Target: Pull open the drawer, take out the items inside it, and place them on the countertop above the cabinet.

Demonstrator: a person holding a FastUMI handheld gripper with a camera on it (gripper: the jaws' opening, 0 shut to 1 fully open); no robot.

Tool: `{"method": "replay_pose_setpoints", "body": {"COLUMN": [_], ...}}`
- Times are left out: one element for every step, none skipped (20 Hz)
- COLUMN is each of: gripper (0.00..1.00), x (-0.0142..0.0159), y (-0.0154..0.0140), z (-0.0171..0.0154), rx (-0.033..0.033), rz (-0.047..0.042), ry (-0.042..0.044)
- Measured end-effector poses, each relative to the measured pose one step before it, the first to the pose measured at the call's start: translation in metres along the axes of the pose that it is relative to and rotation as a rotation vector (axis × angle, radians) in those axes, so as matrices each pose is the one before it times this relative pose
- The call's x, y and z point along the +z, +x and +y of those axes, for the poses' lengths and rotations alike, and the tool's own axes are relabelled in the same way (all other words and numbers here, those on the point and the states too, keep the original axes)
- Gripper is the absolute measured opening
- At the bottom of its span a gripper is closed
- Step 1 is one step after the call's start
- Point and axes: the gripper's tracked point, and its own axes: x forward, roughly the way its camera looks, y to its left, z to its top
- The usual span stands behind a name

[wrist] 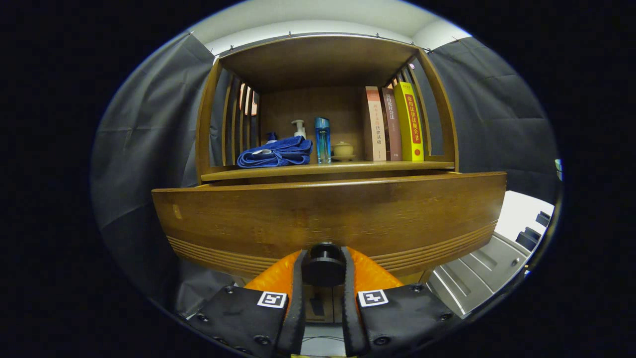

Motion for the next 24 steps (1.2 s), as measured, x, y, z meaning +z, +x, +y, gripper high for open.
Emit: {"method": "replay_pose_setpoints", "body": {"gripper": [0.39, 0.39, 0.39, 0.39, 0.39, 0.39, 0.39, 0.39, 0.39, 0.39, 0.44, 0.44, 0.44, 0.45, 0.47, 0.48, 0.50, 0.52, 0.59, 0.65, 0.72, 0.79, 0.86, 0.92], "x": [0.00036, 0.00074, -0.00216, -0.00340, -0.00469, -0.00416, 0.00438, -0.00357, 0.00162, 0.00149, -0.00093, -0.00007, -0.00054, 0.00055, -0.00035, 0.00067, 0.00081, 0.00399, 0.00738, 0.00421, 0.00339, 0.00315, 0.00327, 0.00486], "y": [-0.00375, -0.00612, -0.00298, -0.00207, -0.00134, -0.00095, 0.00078, -0.00297, 0.00282, -0.00045, -0.00046, 0.00084, -0.00069, 0.00025, -0.00025, 0.00020, -0.00019, -0.00011, -0.00009, -0.00095, 0.00037, -0.00112, -0.00018, -0.00078], "z": [-0.00002, 0.00085, 0.00021, -0.00036, 0.00030, -0.00052, 0.00048, -0.00019, 0.00064, 0.00043, -0.00014, -0.00036, 0.00024, -0.00014, 0.00015, 0.00047, 0.00055, -0.00040, 0.00381, 0.00547, 0.00467, 0.00357, 0.00485, 0.00329], "rx": [0.00148, 0.00445, 0.00070, 0.00084, 0.00079, 0.00208, -0.00200, 0.00070, -0.00009, 0.00054, 0.00084, 0.00004, -0.00153, -0.00153, 0.00052, 0.00240, 0.00207, -0.00110, 0.01231, 0.01589, 0.01368, 0.01018, 0.01317, 0.00733], "rz": [-0.00495, -0.00137, 0.00218, 0.00489, 0.00708, 0.00815, -0.01531, 0.00032, -0.00423, -0.00175, 0.00250, -0.00597, 0.00299, -0.00211, 0.00011, -0.00142, -0.00165, -0.01320, -0.01585, -0.01283, -0.00696, -0.00658, -0.00835, -0.00960], "ry": [-0.01039, -0.01104, -0.00126, 0.00531, 0.00558, -0.00088, -0.00039, -0.00261, 0.00231, 0.00222, 0.00055, -0.00116, -0.00047, -0.00063, -0.00165, -0.00134, 0.00334, 0.00244, 0.00075, -0.00739, -0.01302, -0.01210, -0.00491, 0.00005]}}
